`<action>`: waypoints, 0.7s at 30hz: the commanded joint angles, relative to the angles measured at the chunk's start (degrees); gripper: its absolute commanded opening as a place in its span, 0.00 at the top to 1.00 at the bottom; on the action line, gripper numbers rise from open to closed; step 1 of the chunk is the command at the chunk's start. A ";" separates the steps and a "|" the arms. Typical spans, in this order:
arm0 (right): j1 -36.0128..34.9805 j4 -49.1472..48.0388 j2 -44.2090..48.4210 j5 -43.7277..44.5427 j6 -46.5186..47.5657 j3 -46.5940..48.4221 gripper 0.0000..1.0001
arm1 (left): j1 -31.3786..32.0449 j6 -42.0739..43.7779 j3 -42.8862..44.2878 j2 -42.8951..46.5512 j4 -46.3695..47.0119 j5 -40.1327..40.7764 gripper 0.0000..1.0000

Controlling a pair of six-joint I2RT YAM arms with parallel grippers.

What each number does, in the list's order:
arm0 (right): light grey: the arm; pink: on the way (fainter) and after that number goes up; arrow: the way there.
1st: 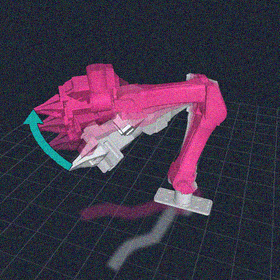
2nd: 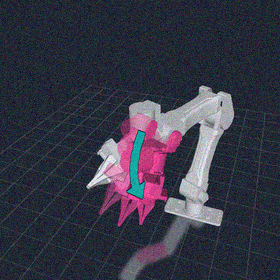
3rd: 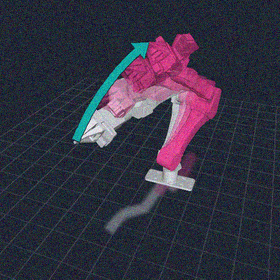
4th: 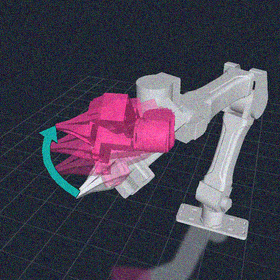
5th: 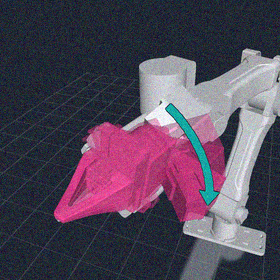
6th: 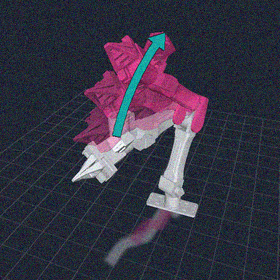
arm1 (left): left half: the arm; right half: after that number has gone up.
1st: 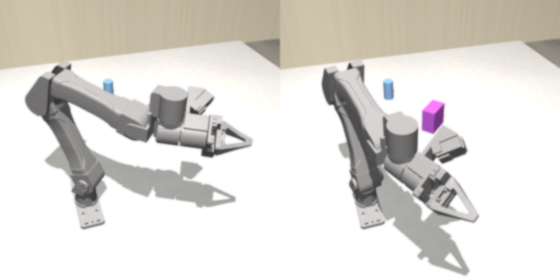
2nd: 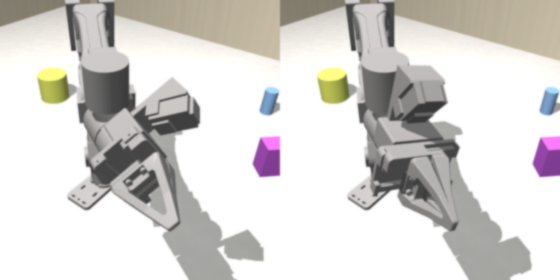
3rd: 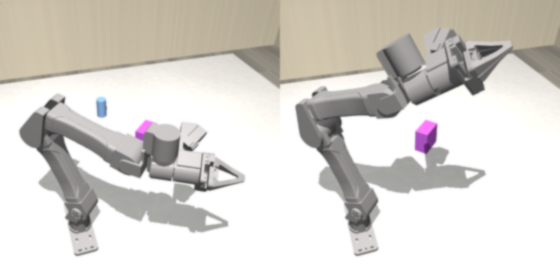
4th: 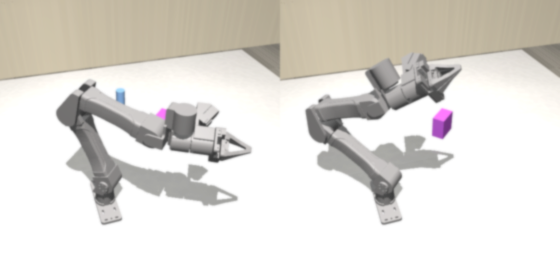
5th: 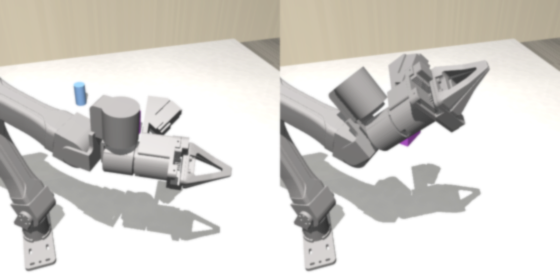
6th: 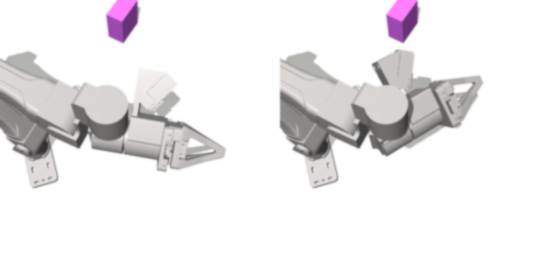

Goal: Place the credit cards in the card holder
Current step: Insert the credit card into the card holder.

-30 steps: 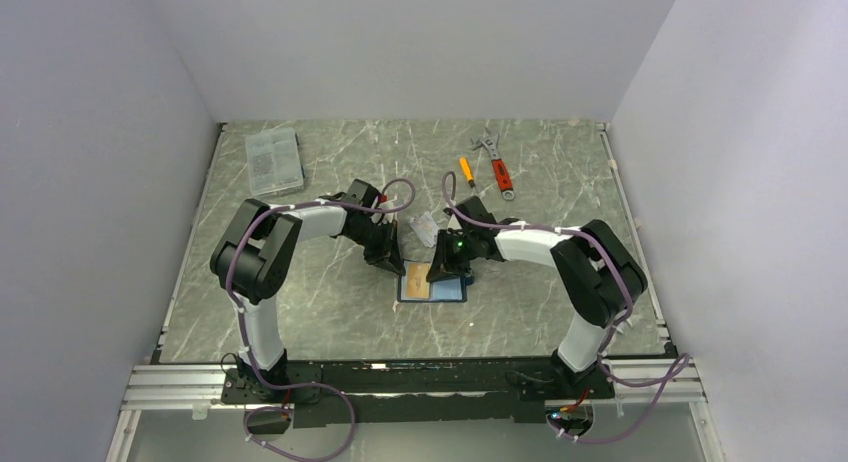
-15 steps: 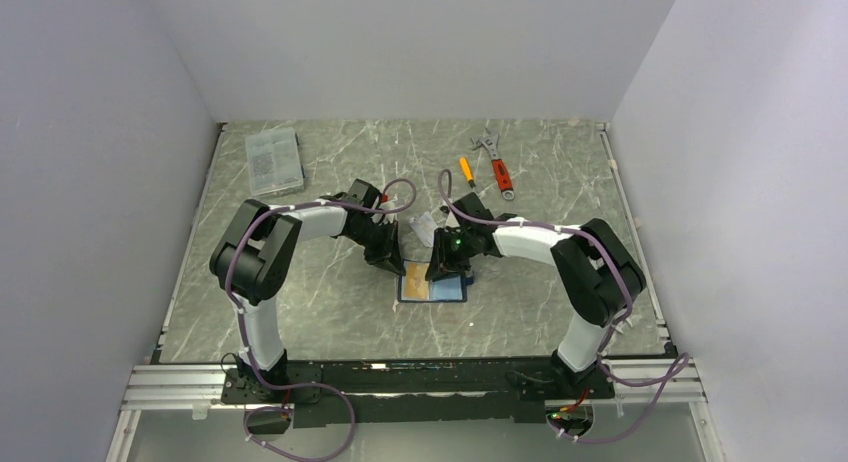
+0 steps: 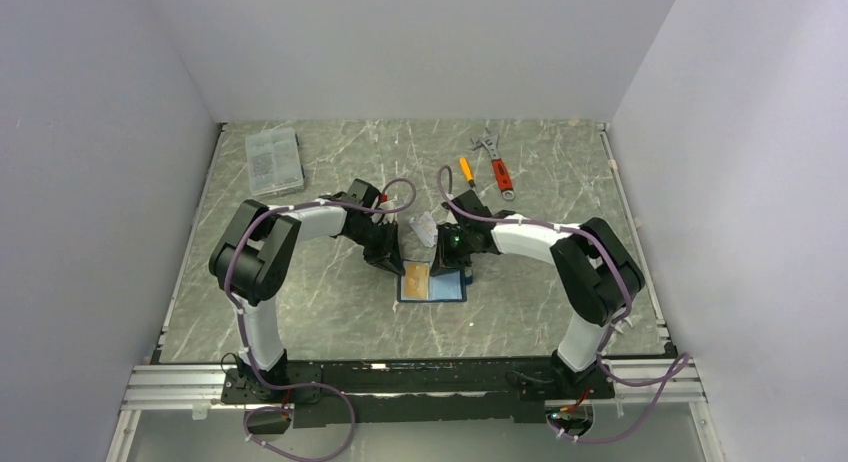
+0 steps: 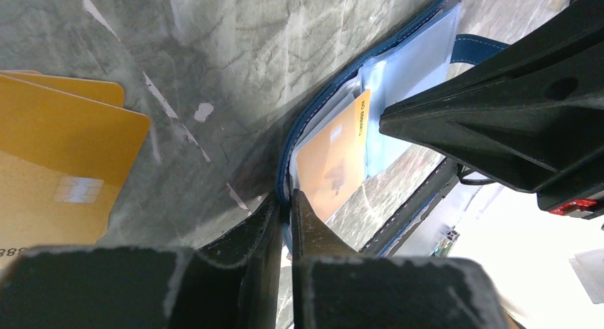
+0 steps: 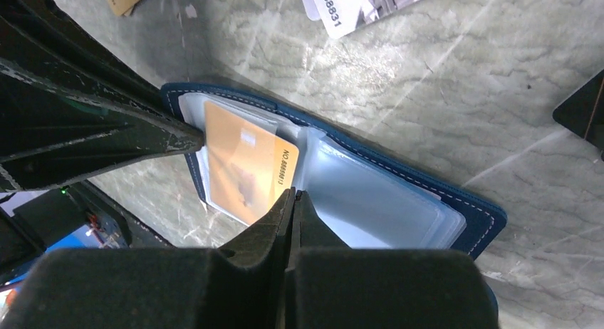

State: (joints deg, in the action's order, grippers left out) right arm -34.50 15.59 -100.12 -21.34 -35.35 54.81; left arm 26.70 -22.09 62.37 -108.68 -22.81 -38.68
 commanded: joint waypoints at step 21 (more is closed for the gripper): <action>-6.02 3.95 -3.82 6.14 1.00 7.46 1.00 | 0.05 0.72 0.49 2.88 0.78 -0.97 0.78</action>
State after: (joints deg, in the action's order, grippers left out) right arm -39.62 19.35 -103.63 -15.07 -35.07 60.31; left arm 26.68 -21.93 62.37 -108.60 -23.07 -38.70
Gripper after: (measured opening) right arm 0.007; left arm 0.194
